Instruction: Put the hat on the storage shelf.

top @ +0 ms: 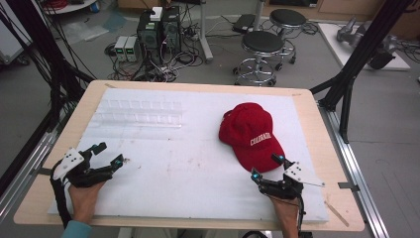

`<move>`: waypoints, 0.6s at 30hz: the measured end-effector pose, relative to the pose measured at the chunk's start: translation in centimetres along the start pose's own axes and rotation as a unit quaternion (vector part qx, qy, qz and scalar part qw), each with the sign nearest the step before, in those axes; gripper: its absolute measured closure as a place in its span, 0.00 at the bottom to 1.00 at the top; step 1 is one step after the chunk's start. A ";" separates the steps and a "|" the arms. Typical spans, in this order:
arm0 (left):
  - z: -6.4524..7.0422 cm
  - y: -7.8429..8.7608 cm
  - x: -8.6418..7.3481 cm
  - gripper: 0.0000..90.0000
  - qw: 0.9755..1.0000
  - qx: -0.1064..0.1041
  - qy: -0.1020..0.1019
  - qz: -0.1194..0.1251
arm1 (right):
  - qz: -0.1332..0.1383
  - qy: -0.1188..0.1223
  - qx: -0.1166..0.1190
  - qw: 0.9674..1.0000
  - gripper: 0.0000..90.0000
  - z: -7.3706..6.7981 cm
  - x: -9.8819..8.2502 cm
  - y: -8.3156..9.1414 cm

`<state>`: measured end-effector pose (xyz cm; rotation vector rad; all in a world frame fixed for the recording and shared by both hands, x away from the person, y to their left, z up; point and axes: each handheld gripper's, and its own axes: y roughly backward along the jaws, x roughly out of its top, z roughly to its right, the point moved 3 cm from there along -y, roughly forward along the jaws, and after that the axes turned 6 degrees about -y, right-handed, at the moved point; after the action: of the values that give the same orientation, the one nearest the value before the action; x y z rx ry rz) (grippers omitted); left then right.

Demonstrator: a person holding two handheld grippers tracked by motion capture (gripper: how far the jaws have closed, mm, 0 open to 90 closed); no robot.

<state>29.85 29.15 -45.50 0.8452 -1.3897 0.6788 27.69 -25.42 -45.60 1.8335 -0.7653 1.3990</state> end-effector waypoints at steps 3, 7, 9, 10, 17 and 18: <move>0.0 0.0 0.0 0.18 1.000 0.000 -0.002 -0.003 | -0.001 -0.003 0.002 1.000 0.11 0.0 0.0 0.0; 0.1 0.0 0.0 0.18 1.000 0.002 -0.005 -0.004 | 0.000 -0.003 0.004 1.000 0.11 0.1 0.0 0.0; 0.1 0.0 0.0 0.18 1.000 0.003 -0.005 -0.003 | 0.001 -0.003 0.004 1.000 0.11 0.0 0.0 0.0; 0.1 0.0 0.0 0.18 1.000 0.003 -0.005 -0.003 | 0.001 -0.003 0.002 1.000 0.11 0.0 0.0 0.1; 0.0 -0.1 0.0 0.18 1.000 0.000 0.000 -0.004 | -0.004 -0.010 0.001 1.000 0.11 0.1 0.0 0.0; 0.0 0.0 0.0 0.18 1.000 0.000 -0.002 -0.005 | -0.007 -0.008 0.002 1.000 0.11 0.2 0.1 -0.1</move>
<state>29.90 29.13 -45.50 0.8533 -1.3877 0.6705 27.92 -25.50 -45.60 1.8521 -0.7580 1.3794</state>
